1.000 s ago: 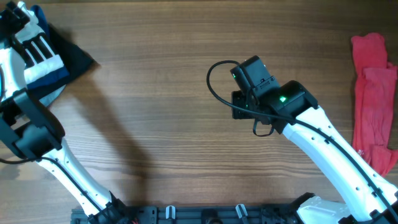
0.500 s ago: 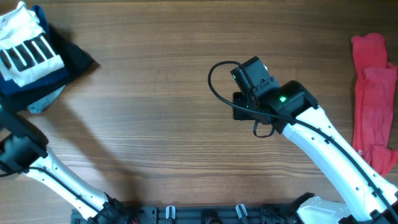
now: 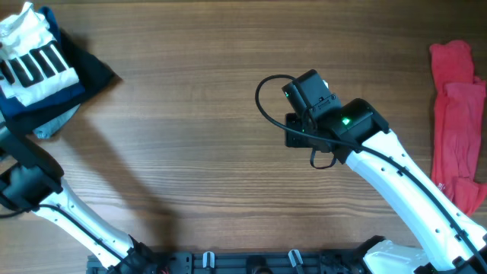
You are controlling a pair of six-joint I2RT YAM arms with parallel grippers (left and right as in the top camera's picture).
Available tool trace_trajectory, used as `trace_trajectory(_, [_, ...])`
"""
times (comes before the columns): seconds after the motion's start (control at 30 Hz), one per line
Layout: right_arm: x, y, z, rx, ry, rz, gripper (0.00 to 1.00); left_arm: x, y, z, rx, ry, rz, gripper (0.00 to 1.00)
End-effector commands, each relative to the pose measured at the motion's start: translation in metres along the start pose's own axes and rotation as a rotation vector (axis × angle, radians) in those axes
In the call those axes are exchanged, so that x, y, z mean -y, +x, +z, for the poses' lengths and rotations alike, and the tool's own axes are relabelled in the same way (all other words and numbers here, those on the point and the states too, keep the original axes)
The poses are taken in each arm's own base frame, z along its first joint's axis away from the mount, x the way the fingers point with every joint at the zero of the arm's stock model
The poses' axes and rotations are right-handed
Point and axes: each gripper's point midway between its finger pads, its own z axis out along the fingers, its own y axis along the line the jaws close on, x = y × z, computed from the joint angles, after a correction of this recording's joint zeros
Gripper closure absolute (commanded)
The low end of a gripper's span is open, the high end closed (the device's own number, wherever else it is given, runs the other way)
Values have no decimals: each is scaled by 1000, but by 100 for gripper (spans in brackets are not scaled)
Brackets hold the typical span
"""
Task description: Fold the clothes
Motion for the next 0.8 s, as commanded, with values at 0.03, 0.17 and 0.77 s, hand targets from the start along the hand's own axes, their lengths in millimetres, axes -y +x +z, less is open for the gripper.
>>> trace_trajectory(0.03, [-2, -6, -6, 30, -22, 20, 76, 68, -91, -99, 185, 130, 20, 0])
trace_trajectory(0.17, [-5, -10, -6, 46, -31, 23, 77, 108, -91, -148, 152, 181, 46, 0])
trace_trajectory(0.77, [9, -80, -11, 266, -109, 115, 17, 276, 171, -323, -634, 437, 447, 0])
